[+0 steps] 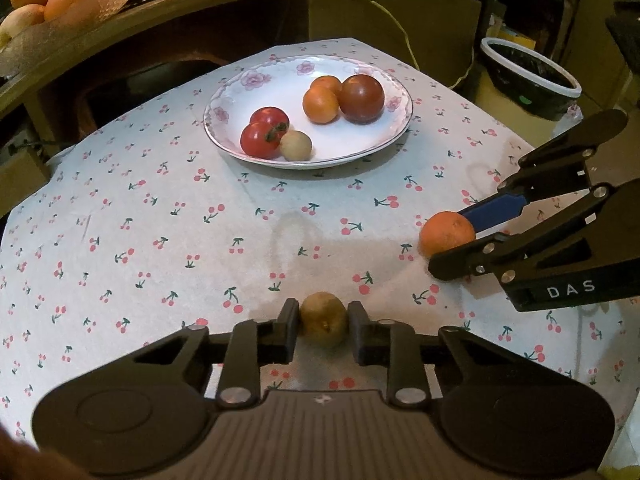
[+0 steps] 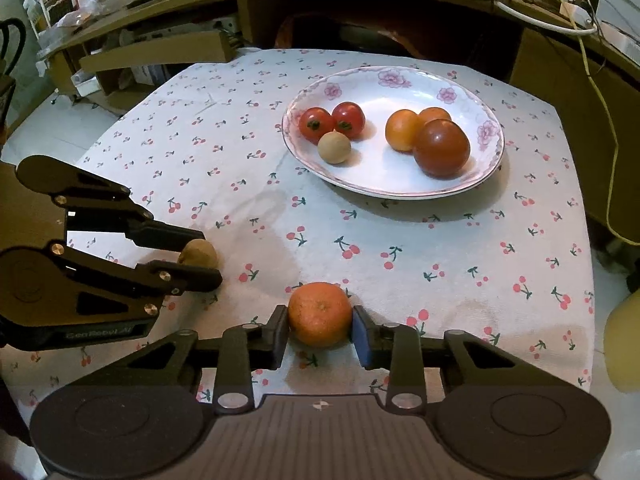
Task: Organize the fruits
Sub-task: 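Carry the brown fruit and the mandarin with both tools over the plate, then lower the brown fruit into the plate with the left tool while the right tool releases the mandarin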
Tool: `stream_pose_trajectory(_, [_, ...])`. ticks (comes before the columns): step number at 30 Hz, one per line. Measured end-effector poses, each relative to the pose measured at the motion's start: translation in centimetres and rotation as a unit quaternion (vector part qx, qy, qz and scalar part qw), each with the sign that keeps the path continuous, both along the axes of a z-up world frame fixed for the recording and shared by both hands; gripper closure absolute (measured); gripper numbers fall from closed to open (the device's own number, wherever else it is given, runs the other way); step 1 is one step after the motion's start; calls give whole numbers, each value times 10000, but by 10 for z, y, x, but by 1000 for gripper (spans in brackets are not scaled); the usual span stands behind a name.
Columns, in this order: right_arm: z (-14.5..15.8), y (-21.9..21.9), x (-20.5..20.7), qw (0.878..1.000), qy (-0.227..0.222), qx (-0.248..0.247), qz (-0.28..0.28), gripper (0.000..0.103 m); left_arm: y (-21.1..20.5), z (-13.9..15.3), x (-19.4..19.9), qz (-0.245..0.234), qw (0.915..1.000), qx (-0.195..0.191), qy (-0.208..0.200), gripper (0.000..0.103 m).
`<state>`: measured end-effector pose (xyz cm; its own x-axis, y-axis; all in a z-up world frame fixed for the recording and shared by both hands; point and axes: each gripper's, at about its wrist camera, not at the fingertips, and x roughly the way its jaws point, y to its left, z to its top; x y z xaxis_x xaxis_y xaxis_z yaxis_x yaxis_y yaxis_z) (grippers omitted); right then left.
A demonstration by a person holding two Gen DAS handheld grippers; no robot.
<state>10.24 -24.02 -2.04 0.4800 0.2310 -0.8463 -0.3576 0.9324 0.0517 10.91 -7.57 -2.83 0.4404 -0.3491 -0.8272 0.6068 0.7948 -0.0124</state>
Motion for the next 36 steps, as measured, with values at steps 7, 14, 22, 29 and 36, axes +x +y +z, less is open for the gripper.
stream_pose_trajectory(7, [5,0,0,9999,-52,87,-15,71,-3,8,3,-18,9999,-82,-124,71])
stream_pose_trajectory(14, [19,-3,9,9992,-303,188,-168,71,-12,23,16,48,9991,-190,-374,71])
stream_pose_trajectory(22, [32,-12,28,9968,-598,281,-438,71,-31,40,39,122,9973,-300,-663,71])
stream_pose_trajectory(29, [35,-24,53,9941,-749,288,-727,70,-40,35,64,248,9970,-312,-656,71])
stream_pose_trajectory(36, [27,-26,70,9937,-673,223,-863,70,-42,25,81,338,9974,-241,-595,72])
